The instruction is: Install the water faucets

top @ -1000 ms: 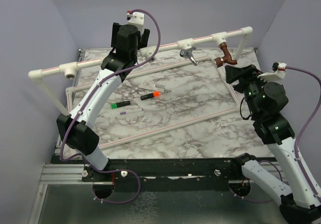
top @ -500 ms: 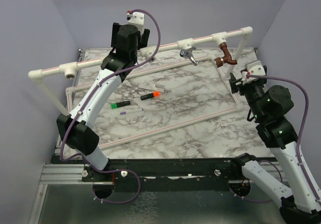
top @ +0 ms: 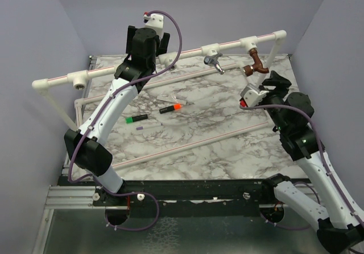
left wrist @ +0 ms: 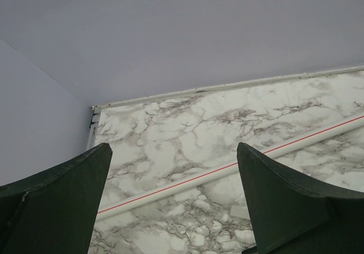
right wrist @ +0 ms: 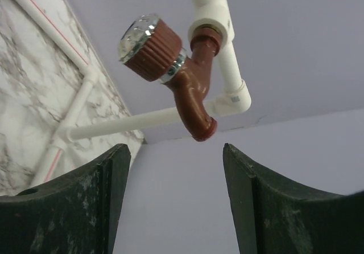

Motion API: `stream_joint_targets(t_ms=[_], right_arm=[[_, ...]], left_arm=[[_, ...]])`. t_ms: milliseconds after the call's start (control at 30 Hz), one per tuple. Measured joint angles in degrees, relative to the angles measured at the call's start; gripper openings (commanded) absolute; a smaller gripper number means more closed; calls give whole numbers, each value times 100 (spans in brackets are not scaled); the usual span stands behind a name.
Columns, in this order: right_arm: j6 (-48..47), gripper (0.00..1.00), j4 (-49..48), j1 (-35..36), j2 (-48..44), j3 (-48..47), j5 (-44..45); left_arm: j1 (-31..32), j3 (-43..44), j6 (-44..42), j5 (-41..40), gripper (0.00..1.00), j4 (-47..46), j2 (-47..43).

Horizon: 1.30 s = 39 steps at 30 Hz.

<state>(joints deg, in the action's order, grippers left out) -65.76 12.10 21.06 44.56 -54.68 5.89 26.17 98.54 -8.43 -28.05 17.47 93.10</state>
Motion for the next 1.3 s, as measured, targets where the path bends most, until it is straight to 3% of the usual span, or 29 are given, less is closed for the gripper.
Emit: stream_joint_targets(t_ms=[367,533,900,1200,1300], right_arm=[[-2769,70,-1862,37,396,955,181],[-3497,68,-2411,109,640,964,302],[-3978,50,-2903,195,1023,964,417],[-3976,43,-3130,280,1209,964,490],[-3932,29,-3187,299,1237,984,525]], left_arm=[[4,0,2,0,93,0,0],[4,0,2,-2,93,2,0],[4,0,2,-2,93,2,0],[4,-4,0,-2,93,-2,0],[4,-4,0,-2,93,-2,0]])
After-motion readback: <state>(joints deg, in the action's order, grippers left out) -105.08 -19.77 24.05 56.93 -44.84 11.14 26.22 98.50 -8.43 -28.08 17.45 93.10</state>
